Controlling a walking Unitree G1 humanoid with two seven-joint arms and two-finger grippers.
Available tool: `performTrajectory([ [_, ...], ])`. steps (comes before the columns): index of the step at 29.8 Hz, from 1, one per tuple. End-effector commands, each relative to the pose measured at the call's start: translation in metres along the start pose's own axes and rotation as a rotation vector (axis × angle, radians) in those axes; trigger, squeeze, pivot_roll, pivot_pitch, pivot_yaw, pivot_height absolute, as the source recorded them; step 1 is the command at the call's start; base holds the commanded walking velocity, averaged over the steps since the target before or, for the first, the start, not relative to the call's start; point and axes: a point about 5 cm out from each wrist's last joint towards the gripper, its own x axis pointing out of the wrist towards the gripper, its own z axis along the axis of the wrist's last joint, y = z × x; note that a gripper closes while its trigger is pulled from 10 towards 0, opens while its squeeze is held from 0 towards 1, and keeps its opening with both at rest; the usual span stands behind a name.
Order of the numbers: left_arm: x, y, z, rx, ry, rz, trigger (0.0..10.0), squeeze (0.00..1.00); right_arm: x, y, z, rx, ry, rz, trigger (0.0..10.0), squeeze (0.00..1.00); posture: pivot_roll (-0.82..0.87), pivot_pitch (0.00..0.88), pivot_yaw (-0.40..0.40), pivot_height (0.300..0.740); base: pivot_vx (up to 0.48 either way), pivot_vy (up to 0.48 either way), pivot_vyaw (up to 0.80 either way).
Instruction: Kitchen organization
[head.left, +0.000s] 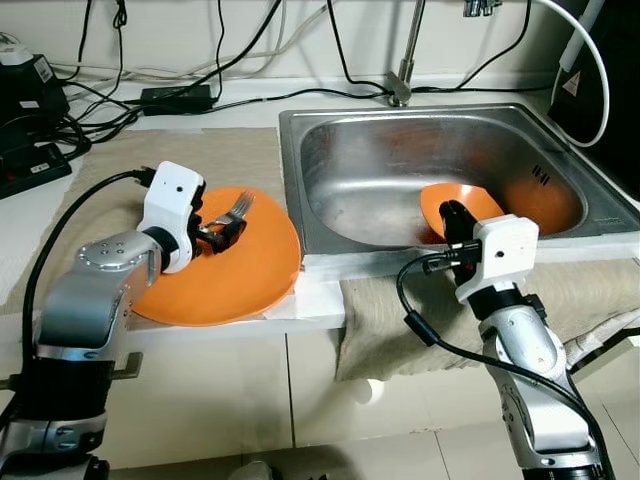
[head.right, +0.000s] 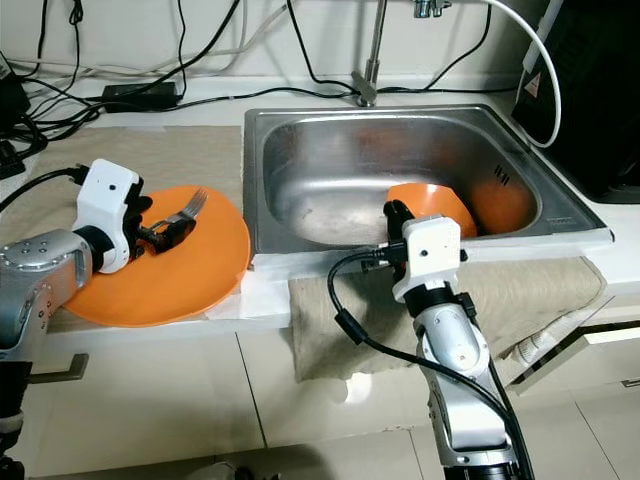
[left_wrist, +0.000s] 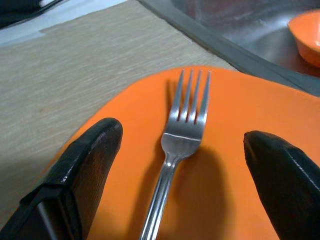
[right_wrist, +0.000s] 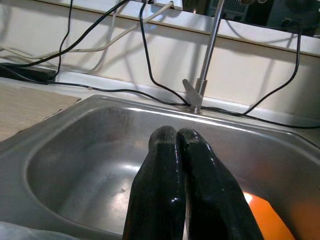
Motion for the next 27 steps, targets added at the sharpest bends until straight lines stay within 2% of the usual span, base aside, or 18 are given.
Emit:
performTrajectory([
  [1,-0.002,-0.002,0.007,0.033,0.005,-0.037,10.0,0.00,0.000,-0.002,-0.002,0.005,0.013,-0.008,10.0,0.00,0.03,0.000,0.029,0.740,0.000,0.000,0.00],
  [6,-0.004,0.001,0.001,0.056,0.046,-0.067,10.0,0.00,0.000,-0.001,-0.003,0.011,0.013,-0.010,10.0,0.00,0.03,0.001,0.034,0.740,0.000,0.000,0.00],
  [10,-0.002,0.002,0.000,0.043,0.051,-0.079,10.0,0.00,0.001,-0.001,-0.002,0.017,0.011,-0.011,10.0,0.00,0.03,0.001,0.034,0.740,0.000,0.000,0.00],
  [22,0.008,0.006,-0.017,0.032,0.107,-0.038,10.0,0.00,0.004,0.001,0.003,0.031,-0.002,0.008,10.0,0.00,0.02,0.007,0.030,0.740,0.000,0.000,0.00],
  [25,0.011,0.009,-0.025,0.012,0.147,-0.028,10.0,0.00,0.004,0.002,0.003,0.033,-0.001,0.016,10.0,0.00,0.02,0.009,0.027,0.740,0.000,0.000,0.00],
  [26,0.013,0.010,-0.030,-0.003,0.165,-0.029,1.5,0.00,0.005,0.002,0.003,0.033,0.000,0.018,10.0,0.00,0.02,0.009,0.027,0.740,0.000,0.000,0.00],
  [27,0.013,0.011,-0.031,-0.010,0.170,-0.029,0.0,0.00,0.005,0.002,0.003,0.033,0.001,0.020,10.0,0.00,0.02,0.010,0.026,0.740,0.000,0.000,0.00],
])
